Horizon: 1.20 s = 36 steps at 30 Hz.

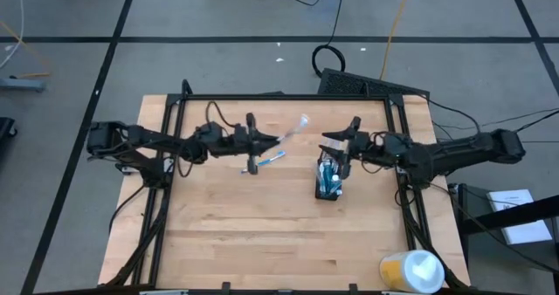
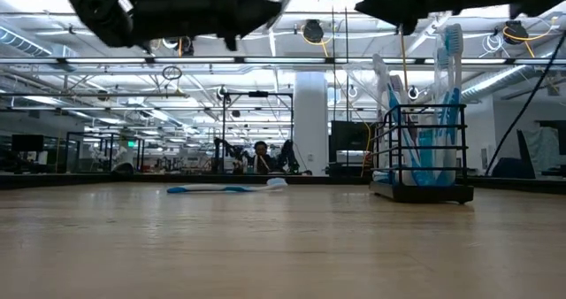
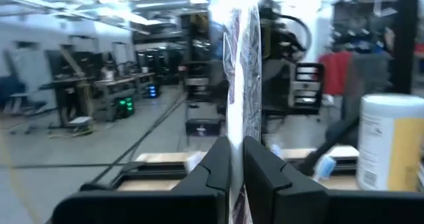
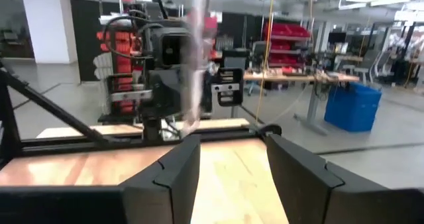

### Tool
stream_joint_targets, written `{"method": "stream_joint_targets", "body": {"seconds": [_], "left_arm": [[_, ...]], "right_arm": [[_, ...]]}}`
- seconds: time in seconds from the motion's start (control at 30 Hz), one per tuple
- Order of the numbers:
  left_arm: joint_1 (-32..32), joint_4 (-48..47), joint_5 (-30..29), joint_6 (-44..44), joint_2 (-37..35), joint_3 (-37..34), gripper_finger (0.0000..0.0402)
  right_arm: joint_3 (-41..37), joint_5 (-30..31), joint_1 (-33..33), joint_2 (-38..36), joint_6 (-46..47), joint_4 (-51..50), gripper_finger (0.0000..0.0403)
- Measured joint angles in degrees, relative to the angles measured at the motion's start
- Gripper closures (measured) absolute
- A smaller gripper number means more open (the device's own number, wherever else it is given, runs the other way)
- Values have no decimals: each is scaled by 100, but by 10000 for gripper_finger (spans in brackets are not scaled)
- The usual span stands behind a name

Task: Pick & Place toothbrushing station
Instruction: Put the purple toothbrush into the top section of the mesh organizer

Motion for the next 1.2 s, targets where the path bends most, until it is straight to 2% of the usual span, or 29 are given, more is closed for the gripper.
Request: {"method": "stream_joint_targets", "body": {"seconds": [0.17, 0.33, 0.5, 0.7, 0.93, 1.1, 1.2], "left_arm": [[-256, -371, 63, 495, 526, 749, 383], [-252, -426, 147, 536, 1102, 1328, 383], [-248, -417, 140, 594, 1433, 1692, 383], [-238, -384, 184, 622, 1439, 1729, 383], [-237, -405, 201, 500, 1439, 1729, 377], [-242, -409, 205, 410, 1439, 1729, 373], [-268, -563, -84, 166, 1428, 1729, 340]], "right_arm": [[0, -192, 0, 786, -75, 1317, 211], [2, -480, -4, 1436, 248, 2534, 202], [4, -600, -7, 1691, 243, 2829, 214], [2, -607, -4, 1716, 91, 2789, 267], [0, -609, -2, 1722, -436, 2770, 382], [0, -600, -8, 1720, -558, 2776, 379], [0, -583, -30, 1721, -616, 2717, 385]]}}
